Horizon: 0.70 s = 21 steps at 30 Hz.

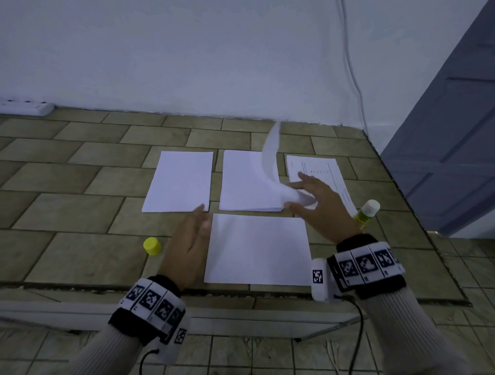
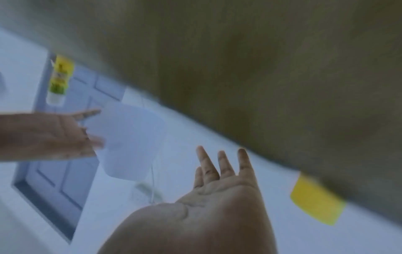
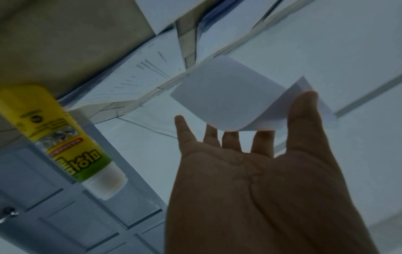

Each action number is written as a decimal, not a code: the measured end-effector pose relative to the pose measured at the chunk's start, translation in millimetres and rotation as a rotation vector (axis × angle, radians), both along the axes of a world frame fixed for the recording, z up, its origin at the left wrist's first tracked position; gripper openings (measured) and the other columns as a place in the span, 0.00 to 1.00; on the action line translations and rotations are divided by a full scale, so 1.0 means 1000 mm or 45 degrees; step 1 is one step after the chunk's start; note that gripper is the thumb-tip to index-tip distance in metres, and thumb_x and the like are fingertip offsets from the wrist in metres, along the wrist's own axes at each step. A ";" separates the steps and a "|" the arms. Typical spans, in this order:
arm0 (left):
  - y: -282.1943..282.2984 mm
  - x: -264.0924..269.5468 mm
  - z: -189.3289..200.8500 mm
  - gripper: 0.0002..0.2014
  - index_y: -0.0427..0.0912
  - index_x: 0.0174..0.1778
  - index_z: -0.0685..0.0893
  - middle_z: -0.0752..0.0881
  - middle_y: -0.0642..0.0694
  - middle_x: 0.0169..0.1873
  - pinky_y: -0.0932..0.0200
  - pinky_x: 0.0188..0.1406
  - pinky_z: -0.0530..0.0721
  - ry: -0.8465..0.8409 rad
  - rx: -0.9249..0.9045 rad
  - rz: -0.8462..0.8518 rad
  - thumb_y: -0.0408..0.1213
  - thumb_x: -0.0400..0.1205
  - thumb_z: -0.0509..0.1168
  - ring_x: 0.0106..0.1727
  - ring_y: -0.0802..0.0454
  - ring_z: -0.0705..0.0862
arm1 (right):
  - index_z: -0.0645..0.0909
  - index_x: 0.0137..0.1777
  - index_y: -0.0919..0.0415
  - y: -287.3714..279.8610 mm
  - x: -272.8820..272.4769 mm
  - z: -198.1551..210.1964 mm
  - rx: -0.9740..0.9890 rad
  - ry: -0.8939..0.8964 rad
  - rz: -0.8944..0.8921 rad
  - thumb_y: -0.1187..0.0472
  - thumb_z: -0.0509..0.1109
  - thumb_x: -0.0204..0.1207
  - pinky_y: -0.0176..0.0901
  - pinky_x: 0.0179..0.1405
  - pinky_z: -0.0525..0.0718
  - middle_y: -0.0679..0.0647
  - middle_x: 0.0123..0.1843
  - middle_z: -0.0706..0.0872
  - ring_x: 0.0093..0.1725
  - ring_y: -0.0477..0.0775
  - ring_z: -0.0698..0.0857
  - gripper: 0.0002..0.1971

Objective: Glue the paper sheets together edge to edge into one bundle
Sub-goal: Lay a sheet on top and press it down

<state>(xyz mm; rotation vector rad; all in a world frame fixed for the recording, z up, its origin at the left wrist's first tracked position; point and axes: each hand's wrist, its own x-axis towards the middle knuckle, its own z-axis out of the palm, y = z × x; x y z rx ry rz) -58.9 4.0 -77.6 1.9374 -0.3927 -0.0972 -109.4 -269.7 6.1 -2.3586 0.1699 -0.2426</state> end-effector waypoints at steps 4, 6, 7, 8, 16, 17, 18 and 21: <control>-0.005 0.017 0.038 0.34 0.59 0.67 0.74 0.89 0.45 0.56 0.46 0.64 0.81 0.318 -0.383 0.056 0.73 0.70 0.51 0.60 0.46 0.86 | 0.79 0.62 0.38 0.006 -0.021 -0.018 -0.024 -0.029 0.169 0.56 0.78 0.70 0.42 0.77 0.49 0.45 0.83 0.61 0.84 0.47 0.52 0.22; -0.007 0.023 0.054 0.43 0.58 0.68 0.73 0.92 0.49 0.44 0.53 0.42 0.87 0.495 -0.434 0.028 0.82 0.64 0.52 0.45 0.47 0.91 | 0.78 0.60 0.36 0.005 -0.028 -0.029 -0.026 -0.047 0.204 0.58 0.79 0.69 0.45 0.79 0.50 0.44 0.83 0.60 0.84 0.49 0.51 0.23; -0.008 0.024 0.058 0.43 0.59 0.66 0.75 0.92 0.52 0.41 0.56 0.34 0.87 0.553 -0.432 0.011 0.84 0.63 0.55 0.40 0.49 0.91 | 0.78 0.60 0.35 0.004 -0.030 -0.035 -0.028 -0.047 0.212 0.59 0.80 0.69 0.47 0.80 0.51 0.45 0.83 0.59 0.84 0.51 0.51 0.24; -0.008 0.022 0.062 0.37 0.57 0.65 0.76 0.90 0.55 0.42 0.57 0.31 0.87 0.576 -0.413 -0.008 0.79 0.69 0.57 0.39 0.53 0.90 | 0.78 0.59 0.34 0.002 -0.032 -0.040 -0.030 -0.046 0.220 0.59 0.80 0.69 0.51 0.81 0.52 0.47 0.83 0.59 0.84 0.53 0.52 0.24; -0.001 0.019 0.042 0.16 0.38 0.58 0.78 0.87 0.48 0.52 0.67 0.41 0.85 0.491 -0.106 -0.279 0.15 0.81 0.60 0.48 0.60 0.88 | 0.78 0.60 0.37 -0.009 -0.040 -0.058 0.007 -0.046 0.264 0.63 0.79 0.69 0.33 0.80 0.49 0.50 0.85 0.51 0.85 0.50 0.49 0.25; -0.001 0.019 0.040 0.17 0.39 0.57 0.79 0.86 0.46 0.53 0.67 0.42 0.85 0.492 -0.114 -0.294 0.14 0.81 0.60 0.48 0.61 0.88 | 0.78 0.62 0.38 -0.011 -0.040 -0.057 0.059 -0.015 0.250 0.65 0.79 0.69 0.27 0.78 0.51 0.46 0.85 0.49 0.84 0.46 0.49 0.26; -0.001 0.018 0.040 0.17 0.40 0.57 0.79 0.86 0.45 0.55 0.66 0.43 0.85 0.495 -0.130 -0.306 0.14 0.81 0.60 0.48 0.61 0.88 | 0.78 0.63 0.40 -0.012 -0.040 -0.055 0.146 0.028 0.225 0.67 0.78 0.70 0.26 0.77 0.56 0.42 0.83 0.48 0.83 0.42 0.51 0.27; -0.001 0.021 0.036 0.18 0.42 0.57 0.81 0.85 0.46 0.58 0.65 0.46 0.86 0.481 -0.139 -0.306 0.15 0.81 0.60 0.52 0.59 0.88 | 0.78 0.64 0.42 -0.016 -0.040 -0.047 0.461 0.124 0.180 0.71 0.75 0.72 0.40 0.68 0.77 0.38 0.82 0.57 0.74 0.40 0.71 0.27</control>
